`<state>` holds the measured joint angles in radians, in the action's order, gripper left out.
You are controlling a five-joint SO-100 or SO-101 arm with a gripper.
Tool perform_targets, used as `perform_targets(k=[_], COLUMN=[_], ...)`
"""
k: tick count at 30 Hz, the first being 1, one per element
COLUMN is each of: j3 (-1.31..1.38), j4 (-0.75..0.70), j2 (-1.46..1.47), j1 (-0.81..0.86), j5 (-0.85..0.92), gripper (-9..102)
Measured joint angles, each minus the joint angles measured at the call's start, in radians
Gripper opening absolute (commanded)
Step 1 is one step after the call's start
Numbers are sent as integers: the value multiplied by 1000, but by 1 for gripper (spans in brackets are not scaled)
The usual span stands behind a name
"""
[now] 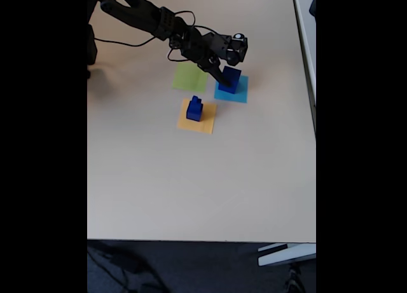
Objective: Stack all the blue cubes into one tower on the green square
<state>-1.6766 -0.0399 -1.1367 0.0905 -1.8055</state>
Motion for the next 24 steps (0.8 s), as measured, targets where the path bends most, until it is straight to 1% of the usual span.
perform_targets(k=[5, 9, 13, 24], j3=[-5, -5, -5, -5], j4=[-25, -26, -28, -44], j2=[0, 0, 0, -9], j1=[-2, 0, 0, 0], j5=[-21, -21, -15, 6], gripper=[28, 27, 23, 20])
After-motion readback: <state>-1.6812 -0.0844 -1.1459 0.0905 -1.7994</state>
